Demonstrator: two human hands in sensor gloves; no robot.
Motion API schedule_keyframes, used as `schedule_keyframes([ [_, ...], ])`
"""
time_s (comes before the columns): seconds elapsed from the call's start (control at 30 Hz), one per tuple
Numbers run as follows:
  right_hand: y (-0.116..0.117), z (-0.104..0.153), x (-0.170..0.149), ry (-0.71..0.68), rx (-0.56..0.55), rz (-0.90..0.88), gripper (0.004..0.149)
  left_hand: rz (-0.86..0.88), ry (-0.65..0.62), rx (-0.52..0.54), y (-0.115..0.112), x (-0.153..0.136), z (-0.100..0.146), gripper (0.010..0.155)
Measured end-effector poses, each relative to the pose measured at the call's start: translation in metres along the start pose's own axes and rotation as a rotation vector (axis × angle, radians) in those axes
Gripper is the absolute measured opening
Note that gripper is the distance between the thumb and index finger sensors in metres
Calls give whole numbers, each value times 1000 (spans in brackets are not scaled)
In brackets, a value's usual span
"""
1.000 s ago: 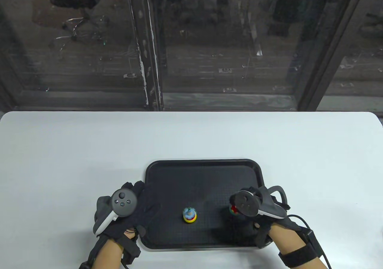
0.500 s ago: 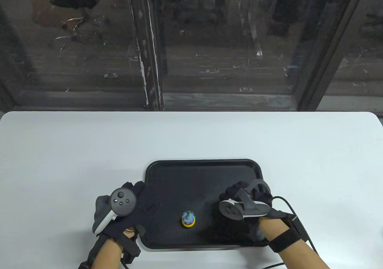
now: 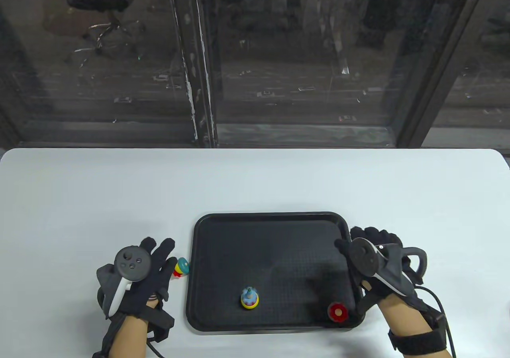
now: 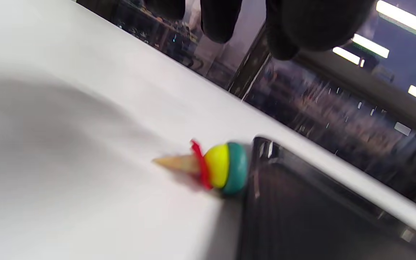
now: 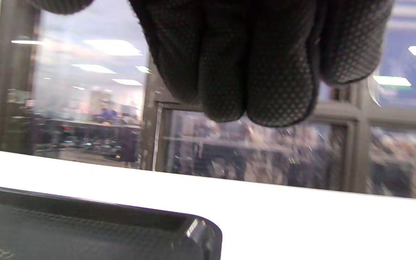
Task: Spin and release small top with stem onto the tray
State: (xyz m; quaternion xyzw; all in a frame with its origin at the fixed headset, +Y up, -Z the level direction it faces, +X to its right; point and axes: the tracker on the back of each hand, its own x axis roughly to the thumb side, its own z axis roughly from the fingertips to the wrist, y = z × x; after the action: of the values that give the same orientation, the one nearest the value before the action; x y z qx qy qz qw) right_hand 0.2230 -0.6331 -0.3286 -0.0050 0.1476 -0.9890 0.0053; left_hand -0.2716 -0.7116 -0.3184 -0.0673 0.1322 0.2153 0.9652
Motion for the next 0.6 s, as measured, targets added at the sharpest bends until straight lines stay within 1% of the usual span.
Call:
schedule_keyframes([
  [0.07,-3,10,-15,79,52,-90,72,-137,19,-48,-12,7,-4,56],
  [0.13,-2,17,-24,117,114,-140,71,-254,63,-81,-23,12,-10,62],
  [0.17,0,21,-29,126,131,-156,71,-324,122,-92,-29,14,-14,67],
  [0.2,4,25,-33,132,124,-166,71,-367,179,-90,-34,13,-18,70],
  [0.27,15,27,-38,130,113,-169,70,-389,217,-94,-43,9,-24,69],
  [0.3,22,29,-40,131,127,-171,69,-378,231,-131,-49,6,-27,71],
  [0.37,35,28,-42,131,193,-196,69,-349,265,-213,-61,-1,-32,71],
  [0.4,38,28,-43,134,230,-205,70,-330,280,-196,-58,-1,-32,70],
  [0.43,40,27,-44,138,259,-218,70,-293,265,-149,-60,-2,-32,66],
  [0.5,43,27,-46,135,242,-221,69,-296,258,-117,-63,0,-32,56],
  [0.57,42,28,-49,122,241,-231,69,-360,241,-109,-63,5,-31,55],
  [0.6,42,29,-50,121,237,-251,69,-382,229,-82,-62,6,-29,54],
])
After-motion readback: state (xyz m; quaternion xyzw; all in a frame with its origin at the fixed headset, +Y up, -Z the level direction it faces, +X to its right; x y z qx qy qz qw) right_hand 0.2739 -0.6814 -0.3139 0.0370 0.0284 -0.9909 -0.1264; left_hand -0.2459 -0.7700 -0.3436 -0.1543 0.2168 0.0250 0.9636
